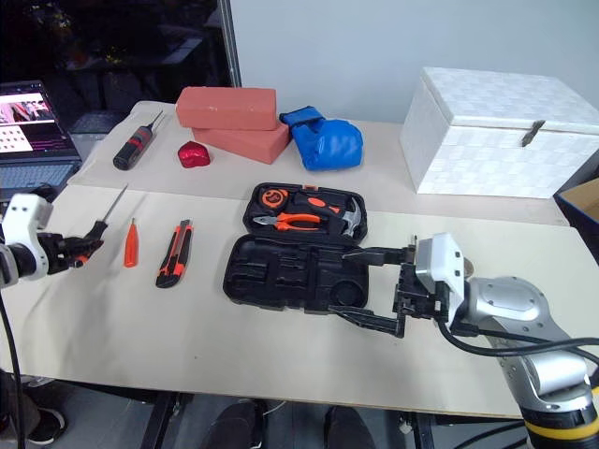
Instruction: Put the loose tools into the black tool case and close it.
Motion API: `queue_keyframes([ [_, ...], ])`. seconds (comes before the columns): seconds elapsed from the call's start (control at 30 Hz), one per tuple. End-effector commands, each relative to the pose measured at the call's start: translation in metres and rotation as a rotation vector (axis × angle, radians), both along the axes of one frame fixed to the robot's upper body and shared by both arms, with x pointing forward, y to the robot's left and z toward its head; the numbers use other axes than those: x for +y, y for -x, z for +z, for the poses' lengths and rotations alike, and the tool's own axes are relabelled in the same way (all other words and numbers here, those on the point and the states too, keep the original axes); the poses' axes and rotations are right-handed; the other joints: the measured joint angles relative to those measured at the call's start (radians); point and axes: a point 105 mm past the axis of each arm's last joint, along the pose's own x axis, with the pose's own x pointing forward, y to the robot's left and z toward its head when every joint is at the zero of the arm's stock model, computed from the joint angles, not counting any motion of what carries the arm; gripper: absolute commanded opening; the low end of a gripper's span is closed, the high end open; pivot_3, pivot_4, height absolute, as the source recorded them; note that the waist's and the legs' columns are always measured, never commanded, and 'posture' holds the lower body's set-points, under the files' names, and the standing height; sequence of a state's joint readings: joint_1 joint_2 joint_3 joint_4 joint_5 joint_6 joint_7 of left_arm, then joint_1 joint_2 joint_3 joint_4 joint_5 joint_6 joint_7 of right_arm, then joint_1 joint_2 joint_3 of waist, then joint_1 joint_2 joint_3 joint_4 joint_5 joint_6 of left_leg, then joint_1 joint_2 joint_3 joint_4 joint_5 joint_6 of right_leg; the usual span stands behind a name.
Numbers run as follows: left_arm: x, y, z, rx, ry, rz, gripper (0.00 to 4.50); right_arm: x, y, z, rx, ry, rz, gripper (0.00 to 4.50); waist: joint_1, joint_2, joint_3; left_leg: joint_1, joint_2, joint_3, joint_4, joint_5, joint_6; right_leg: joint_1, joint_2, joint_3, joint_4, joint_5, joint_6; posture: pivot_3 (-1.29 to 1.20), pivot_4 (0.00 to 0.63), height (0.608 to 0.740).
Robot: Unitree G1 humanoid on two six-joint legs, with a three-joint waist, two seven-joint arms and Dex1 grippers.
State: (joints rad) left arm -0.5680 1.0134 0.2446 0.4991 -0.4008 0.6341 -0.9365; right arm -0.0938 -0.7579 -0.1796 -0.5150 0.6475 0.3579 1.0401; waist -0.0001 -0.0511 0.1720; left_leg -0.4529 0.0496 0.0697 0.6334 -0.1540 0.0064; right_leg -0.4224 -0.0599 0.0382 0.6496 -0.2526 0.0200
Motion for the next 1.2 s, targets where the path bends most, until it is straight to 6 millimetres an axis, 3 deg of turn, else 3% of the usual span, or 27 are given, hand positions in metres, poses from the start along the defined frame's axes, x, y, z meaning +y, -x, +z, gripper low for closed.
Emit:
queue_keyframes([
  [0.03, -0.068, 0.016, 0.028, -0.067, -0.235, -0.414, 0.87, -0.018, 0.011, 0.01, -0.064, -0.014, -0.095, 4.5, 0.004, 0.0, 0.0, 0.0, 0.0, 0.0, 0.0, 0.0, 0.0, 0.001, 0.0, 0.0, 0.0, 0.0, 0.0, 0.0, 0.15, 0.74],
  [0.1, -0.117, 0.019, 0.022, -0.063, -0.335, -0.634, 0.87, -0.032, 0.015, 0.006, -0.055, -0.003, -0.178, 4.5, 0.015, 0.002, -0.001, 0.001, 0.0, 0.0, 0.0, 0.0, 0.0, 0.002, 0.0, 0.0, 0.0, 0.0, 0.0, 0.0, 0.15, 0.74],
  [0.2, -0.167, 0.009, 0.016, -0.078, -0.394, -0.804, 0.87, -0.048, 0.022, 0.005, -0.047, 0.007, -0.264, 4.5, 0.03, 0.004, -0.002, 0.001, 0.0, 0.005, 0.002, 0.0, 0.0, 0.004, -0.001, -0.002, 0.0, -0.001, 0.002, 0.0, 0.15, 0.74],
  [0.4, -0.225, -0.023, -0.002, -0.09, -0.549, -0.984, 0.87, -0.07, 0.031, 0.005, -0.049, 0.052, -0.37, 4.5, 0.013, 0.004, -0.002, 0.0, 0.0, 0.007, 0.01, 0.002, 0.004, 0.004, 0.002, 0.001, 0.0, 0.002, 0.005, 0.0, 0.15, 0.74],
  [0.57, -0.244, -0.05, -0.014, -0.102, -0.71, -1.029, 0.87, -0.072, 0.029, 0.003, -0.054, 0.079, -0.392, 4.5, -0.001, 0.004, -0.002, -0.001, -0.001, 0.007, 0.011, 0.002, 0.005, 0.003, 0.002, 0.004, 0.0, 0.003, 0.008, 0.0, 0.15, 0.74],
  [0.77, -0.244, -0.064, -0.029, -0.066, -0.809, -1.059, 0.87, -0.074, 0.03, 0.001, -0.051, 0.089, -0.41, 4.5, 0.002, 0.004, -0.002, -0.004, -0.001, 0.006, 0.011, 0.001, 0.007, 0.001, 0.003, 0.004, 0.0, 0.004, 0.008, 0.0, 0.15, 0.74],
  [1.2, -0.256, -0.066, -0.04, -0.106, -0.866, -1.143, 0.87, -0.065, 0.026, 0.006, -0.061, 0.081, -0.402, 4.5, 0.009, 0.004, -0.002, -0.004, -0.002, 0.006, 0.015, 0.0, 0.008, 0.003, 0.001, 0.004, -0.001, 0.004, 0.01, 0.0, 0.15, 0.74],
])
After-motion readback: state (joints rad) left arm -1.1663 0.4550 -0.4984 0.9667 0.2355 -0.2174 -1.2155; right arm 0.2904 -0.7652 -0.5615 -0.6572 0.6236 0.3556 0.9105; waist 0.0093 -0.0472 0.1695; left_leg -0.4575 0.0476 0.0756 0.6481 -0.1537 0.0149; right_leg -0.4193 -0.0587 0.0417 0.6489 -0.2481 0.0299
